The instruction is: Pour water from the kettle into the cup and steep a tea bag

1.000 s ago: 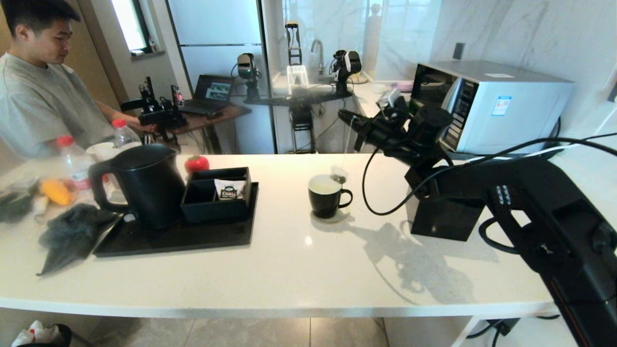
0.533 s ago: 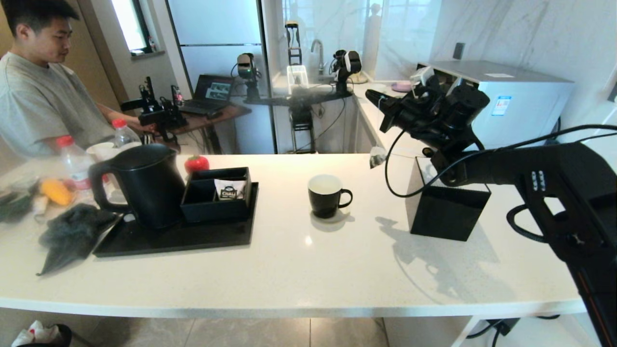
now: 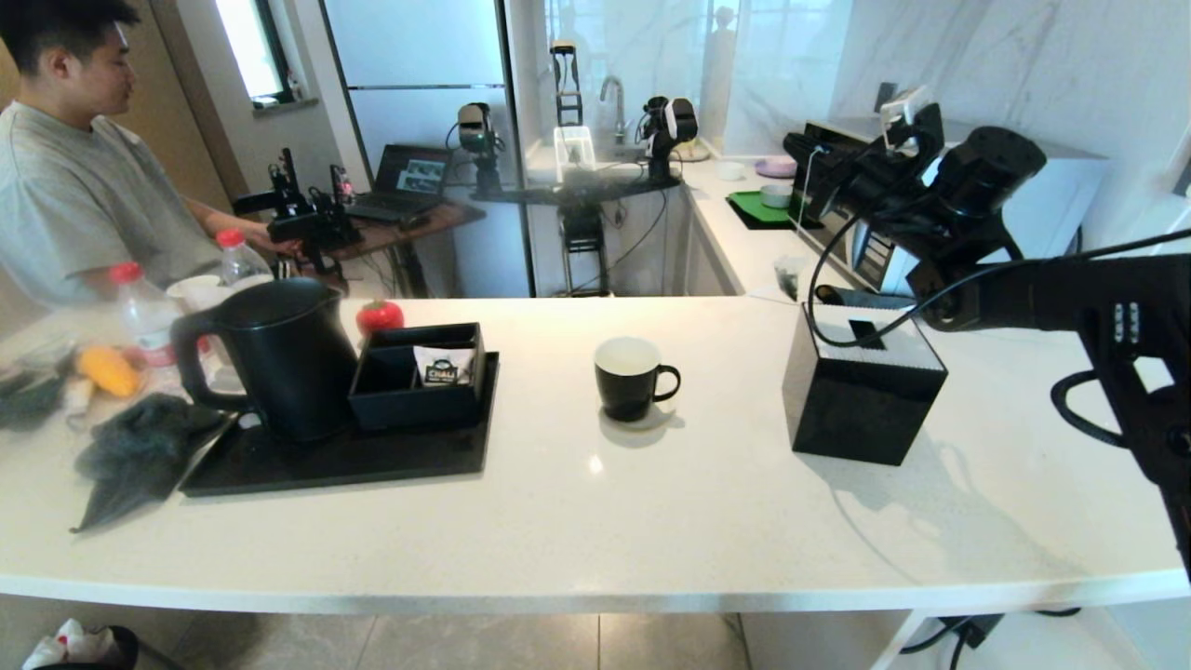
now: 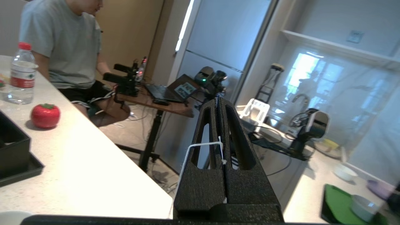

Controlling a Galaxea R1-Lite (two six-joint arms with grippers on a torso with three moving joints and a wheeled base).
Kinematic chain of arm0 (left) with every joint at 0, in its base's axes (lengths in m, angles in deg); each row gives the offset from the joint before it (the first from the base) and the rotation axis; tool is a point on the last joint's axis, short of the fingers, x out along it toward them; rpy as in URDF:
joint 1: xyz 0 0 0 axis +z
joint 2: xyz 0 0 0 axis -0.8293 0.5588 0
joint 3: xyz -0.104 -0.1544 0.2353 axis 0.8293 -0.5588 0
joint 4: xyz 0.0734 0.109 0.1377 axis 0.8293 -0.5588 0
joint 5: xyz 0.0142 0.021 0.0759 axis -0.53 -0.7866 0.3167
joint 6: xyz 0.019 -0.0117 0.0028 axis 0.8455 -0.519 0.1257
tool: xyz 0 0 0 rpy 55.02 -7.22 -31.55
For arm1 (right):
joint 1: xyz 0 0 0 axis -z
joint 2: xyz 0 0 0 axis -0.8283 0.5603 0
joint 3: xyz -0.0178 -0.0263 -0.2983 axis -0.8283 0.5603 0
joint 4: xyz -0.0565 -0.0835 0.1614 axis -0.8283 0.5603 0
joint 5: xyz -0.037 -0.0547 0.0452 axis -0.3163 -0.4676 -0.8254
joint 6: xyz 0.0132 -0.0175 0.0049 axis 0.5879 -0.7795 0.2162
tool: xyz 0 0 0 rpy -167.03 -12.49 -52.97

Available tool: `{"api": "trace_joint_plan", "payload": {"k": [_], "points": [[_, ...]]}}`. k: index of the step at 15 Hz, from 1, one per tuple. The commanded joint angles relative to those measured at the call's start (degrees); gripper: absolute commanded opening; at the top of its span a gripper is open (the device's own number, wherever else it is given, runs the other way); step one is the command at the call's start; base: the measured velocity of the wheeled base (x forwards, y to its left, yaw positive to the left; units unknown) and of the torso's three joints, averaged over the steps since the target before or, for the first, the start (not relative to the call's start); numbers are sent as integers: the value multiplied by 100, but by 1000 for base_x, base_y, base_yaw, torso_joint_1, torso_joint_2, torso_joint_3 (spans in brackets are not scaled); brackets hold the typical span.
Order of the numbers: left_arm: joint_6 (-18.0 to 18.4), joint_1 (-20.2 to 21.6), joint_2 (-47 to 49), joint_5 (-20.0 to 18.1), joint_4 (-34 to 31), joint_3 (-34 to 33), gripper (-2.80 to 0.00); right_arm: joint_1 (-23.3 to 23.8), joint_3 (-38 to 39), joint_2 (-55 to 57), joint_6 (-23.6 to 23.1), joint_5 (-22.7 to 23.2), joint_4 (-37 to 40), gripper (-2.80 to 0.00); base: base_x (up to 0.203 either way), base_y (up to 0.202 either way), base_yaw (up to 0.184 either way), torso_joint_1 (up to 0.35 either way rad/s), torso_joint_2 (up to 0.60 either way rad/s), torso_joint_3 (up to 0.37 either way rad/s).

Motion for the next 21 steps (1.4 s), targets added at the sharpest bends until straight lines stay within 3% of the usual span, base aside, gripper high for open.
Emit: {"api": "trace_joint_plan", "payload": {"k": [1,7,21], "points": [[2,0,-2,-5,-2,0,-280,230,15,-146,1,24,-34,-280,0,0,0,0,0,0],[2,0,-2,-5,-2,0,-280,561,811,-525,-13,33,-197,-280,0,0,0,0,0,0],[2,0,-2,-2,-2,0,-280,1003,3592,-1231,-17,33,-1729,-280,0,0,0,0,0,0]]}}
